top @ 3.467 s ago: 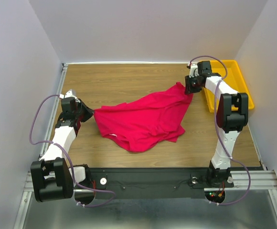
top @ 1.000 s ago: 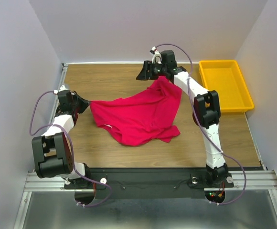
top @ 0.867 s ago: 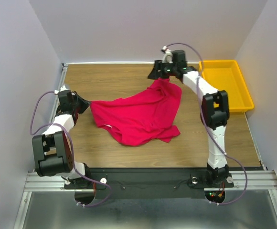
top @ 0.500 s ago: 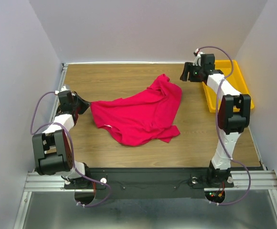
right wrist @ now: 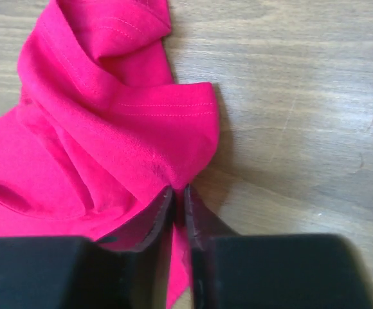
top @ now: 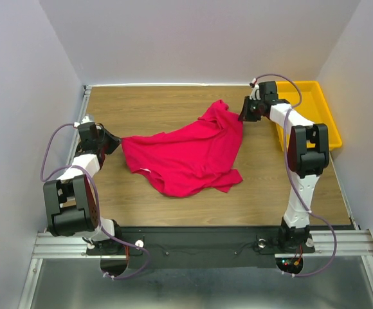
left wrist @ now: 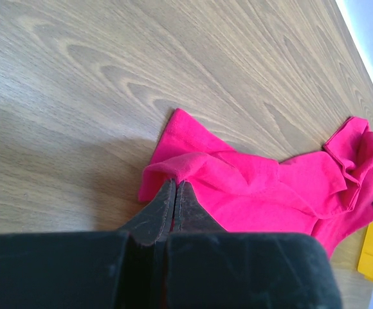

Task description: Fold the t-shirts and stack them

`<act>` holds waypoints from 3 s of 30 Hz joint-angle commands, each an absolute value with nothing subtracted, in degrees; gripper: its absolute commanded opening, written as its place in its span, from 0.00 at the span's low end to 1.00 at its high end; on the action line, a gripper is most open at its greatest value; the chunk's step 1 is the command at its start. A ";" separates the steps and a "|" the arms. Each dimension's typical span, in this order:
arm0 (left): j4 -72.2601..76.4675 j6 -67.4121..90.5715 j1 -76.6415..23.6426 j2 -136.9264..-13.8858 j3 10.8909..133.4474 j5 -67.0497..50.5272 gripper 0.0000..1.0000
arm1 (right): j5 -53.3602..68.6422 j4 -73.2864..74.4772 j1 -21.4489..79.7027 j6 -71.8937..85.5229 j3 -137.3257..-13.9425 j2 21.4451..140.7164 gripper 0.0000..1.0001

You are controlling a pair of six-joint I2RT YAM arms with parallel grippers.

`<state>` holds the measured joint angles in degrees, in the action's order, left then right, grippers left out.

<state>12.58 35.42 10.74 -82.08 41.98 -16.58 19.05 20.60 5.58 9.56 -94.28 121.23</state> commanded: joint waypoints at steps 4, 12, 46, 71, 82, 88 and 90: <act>12.66 34.19 11.95 -81.74 45.00 -16.00 0.00 | 19.43 19.86 4.14 8.36 -92.03 116.03 0.01; 8.53 31.65 14.76 -83.40 50.87 -11.34 0.00 | 13.72 22.14 1.23 -3.21 -72.55 91.02 0.00; 0.44 26.10 9.23 -68.48 47.30 -18.89 0.57 | 29.29 31.30 14.94 -14.34 -90.94 106.93 1.00; -2.99 30.94 3.43 -56.25 35.86 -23.03 0.57 | 6.51 30.67 23.29 -3.07 -114.35 135.97 0.32; -5.45 33.49 -9.58 -57.84 34.28 -19.60 0.56 | 0.36 26.38 16.97 5.60 -129.63 138.25 0.01; -5.80 33.23 -11.95 -57.30 32.87 -19.86 0.56 | -22.10 16.88 14.68 16.23 -130.17 142.64 0.26; -5.89 33.05 -13.17 -57.13 33.13 -19.86 0.56 | -23.29 16.52 13.71 16.87 -129.47 143.61 0.67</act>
<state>-6.72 33.50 -11.20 -58.39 33.21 -19.92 -11.42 21.47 14.66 10.50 -129.62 139.74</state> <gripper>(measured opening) 0.567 0.379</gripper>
